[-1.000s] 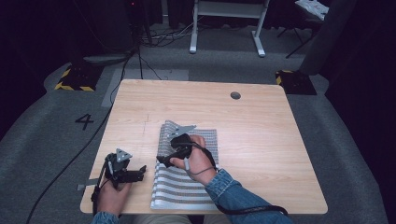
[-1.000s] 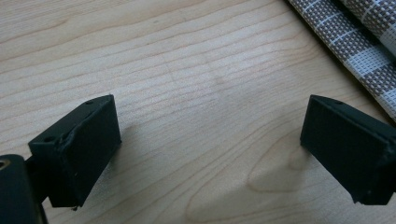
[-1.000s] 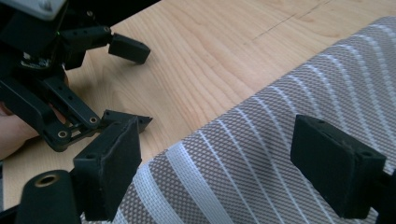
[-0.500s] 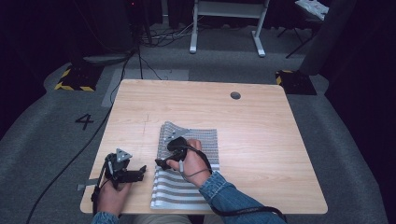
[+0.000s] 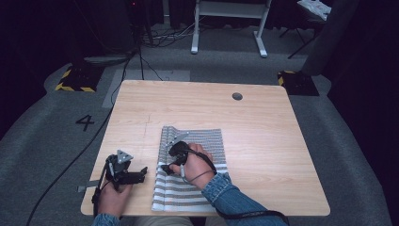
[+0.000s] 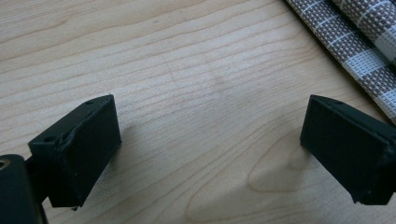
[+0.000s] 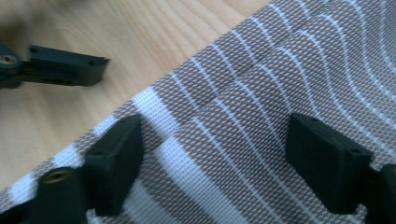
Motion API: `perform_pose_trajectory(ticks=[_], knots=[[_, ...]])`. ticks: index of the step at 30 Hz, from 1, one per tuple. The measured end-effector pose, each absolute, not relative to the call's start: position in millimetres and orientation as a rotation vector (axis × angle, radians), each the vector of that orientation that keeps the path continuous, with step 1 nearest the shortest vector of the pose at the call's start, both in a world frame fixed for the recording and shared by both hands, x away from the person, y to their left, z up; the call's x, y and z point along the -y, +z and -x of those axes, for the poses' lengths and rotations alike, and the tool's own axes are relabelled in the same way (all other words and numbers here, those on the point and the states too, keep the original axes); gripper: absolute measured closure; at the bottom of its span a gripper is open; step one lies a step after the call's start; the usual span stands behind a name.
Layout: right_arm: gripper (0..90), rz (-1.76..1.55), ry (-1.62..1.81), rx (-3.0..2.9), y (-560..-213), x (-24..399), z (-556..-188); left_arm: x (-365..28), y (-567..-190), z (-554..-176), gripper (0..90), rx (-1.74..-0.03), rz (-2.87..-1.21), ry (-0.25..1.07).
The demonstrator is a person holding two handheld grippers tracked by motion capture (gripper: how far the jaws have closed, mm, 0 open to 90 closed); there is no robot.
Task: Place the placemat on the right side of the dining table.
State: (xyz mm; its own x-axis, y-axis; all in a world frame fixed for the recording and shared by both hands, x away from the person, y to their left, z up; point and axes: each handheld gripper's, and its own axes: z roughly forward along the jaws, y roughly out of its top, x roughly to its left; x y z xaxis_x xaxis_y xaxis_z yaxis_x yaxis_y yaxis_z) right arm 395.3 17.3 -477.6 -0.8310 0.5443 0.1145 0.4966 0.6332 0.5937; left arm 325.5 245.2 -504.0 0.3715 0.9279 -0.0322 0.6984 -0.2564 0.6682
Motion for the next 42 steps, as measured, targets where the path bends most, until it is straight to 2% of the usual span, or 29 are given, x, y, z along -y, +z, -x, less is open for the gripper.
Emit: perform_pose_trajectory(ticks=[2, 4, 7, 8, 9, 12, 17, 24, 32, 42], knots=[[26.7, -0.856, 0.965, -2.772, -478, -15, -397, -245, -504, -326, 5.0, -1.398, -2.039, 0.498], [33.3, -0.897, 0.983, -2.788, -477, -14, -398, -245, -504, -326, 5.0, -1.399, -2.038, 0.498], [36.0, -0.890, 0.991, -2.796, -478, -11, -401, -245, -504, -326, 5.0, -1.398, -2.039, 0.498], [52.2, -0.918, 1.021, -2.831, -476, -9, -403, -245, -504, -326, 5.0, -1.398, -2.039, 0.498], [52.2, -0.918, 1.021, -2.831, -476, -9, -403, -245, -504, -326, 5.0, -1.398, -2.039, 0.498], [66.2, -0.935, 1.045, -2.863, -473, -6, -404, -245, -504, -326, 5.0, -1.398, -2.039, 0.498], [78.6, -0.941, 1.062, -2.872, -472, 2, -405, -245, -504, -326, 5.0, -1.389, -2.040, 0.491], [81.3, -0.876, 1.051, -2.852, -443, 17, -397, -245, -504, -326, 5.0, -1.389, -2.038, 0.489], [82.1, -0.777, 1.079, -2.788, -394, 54, -391, -245, -505, -327, 5.0, -1.380, -2.042, 0.492], [85.4, -0.814, 1.092, -2.702, -355, 100, -388, -246, -504, -327, 5.0, -1.378, -2.043, 0.496]])
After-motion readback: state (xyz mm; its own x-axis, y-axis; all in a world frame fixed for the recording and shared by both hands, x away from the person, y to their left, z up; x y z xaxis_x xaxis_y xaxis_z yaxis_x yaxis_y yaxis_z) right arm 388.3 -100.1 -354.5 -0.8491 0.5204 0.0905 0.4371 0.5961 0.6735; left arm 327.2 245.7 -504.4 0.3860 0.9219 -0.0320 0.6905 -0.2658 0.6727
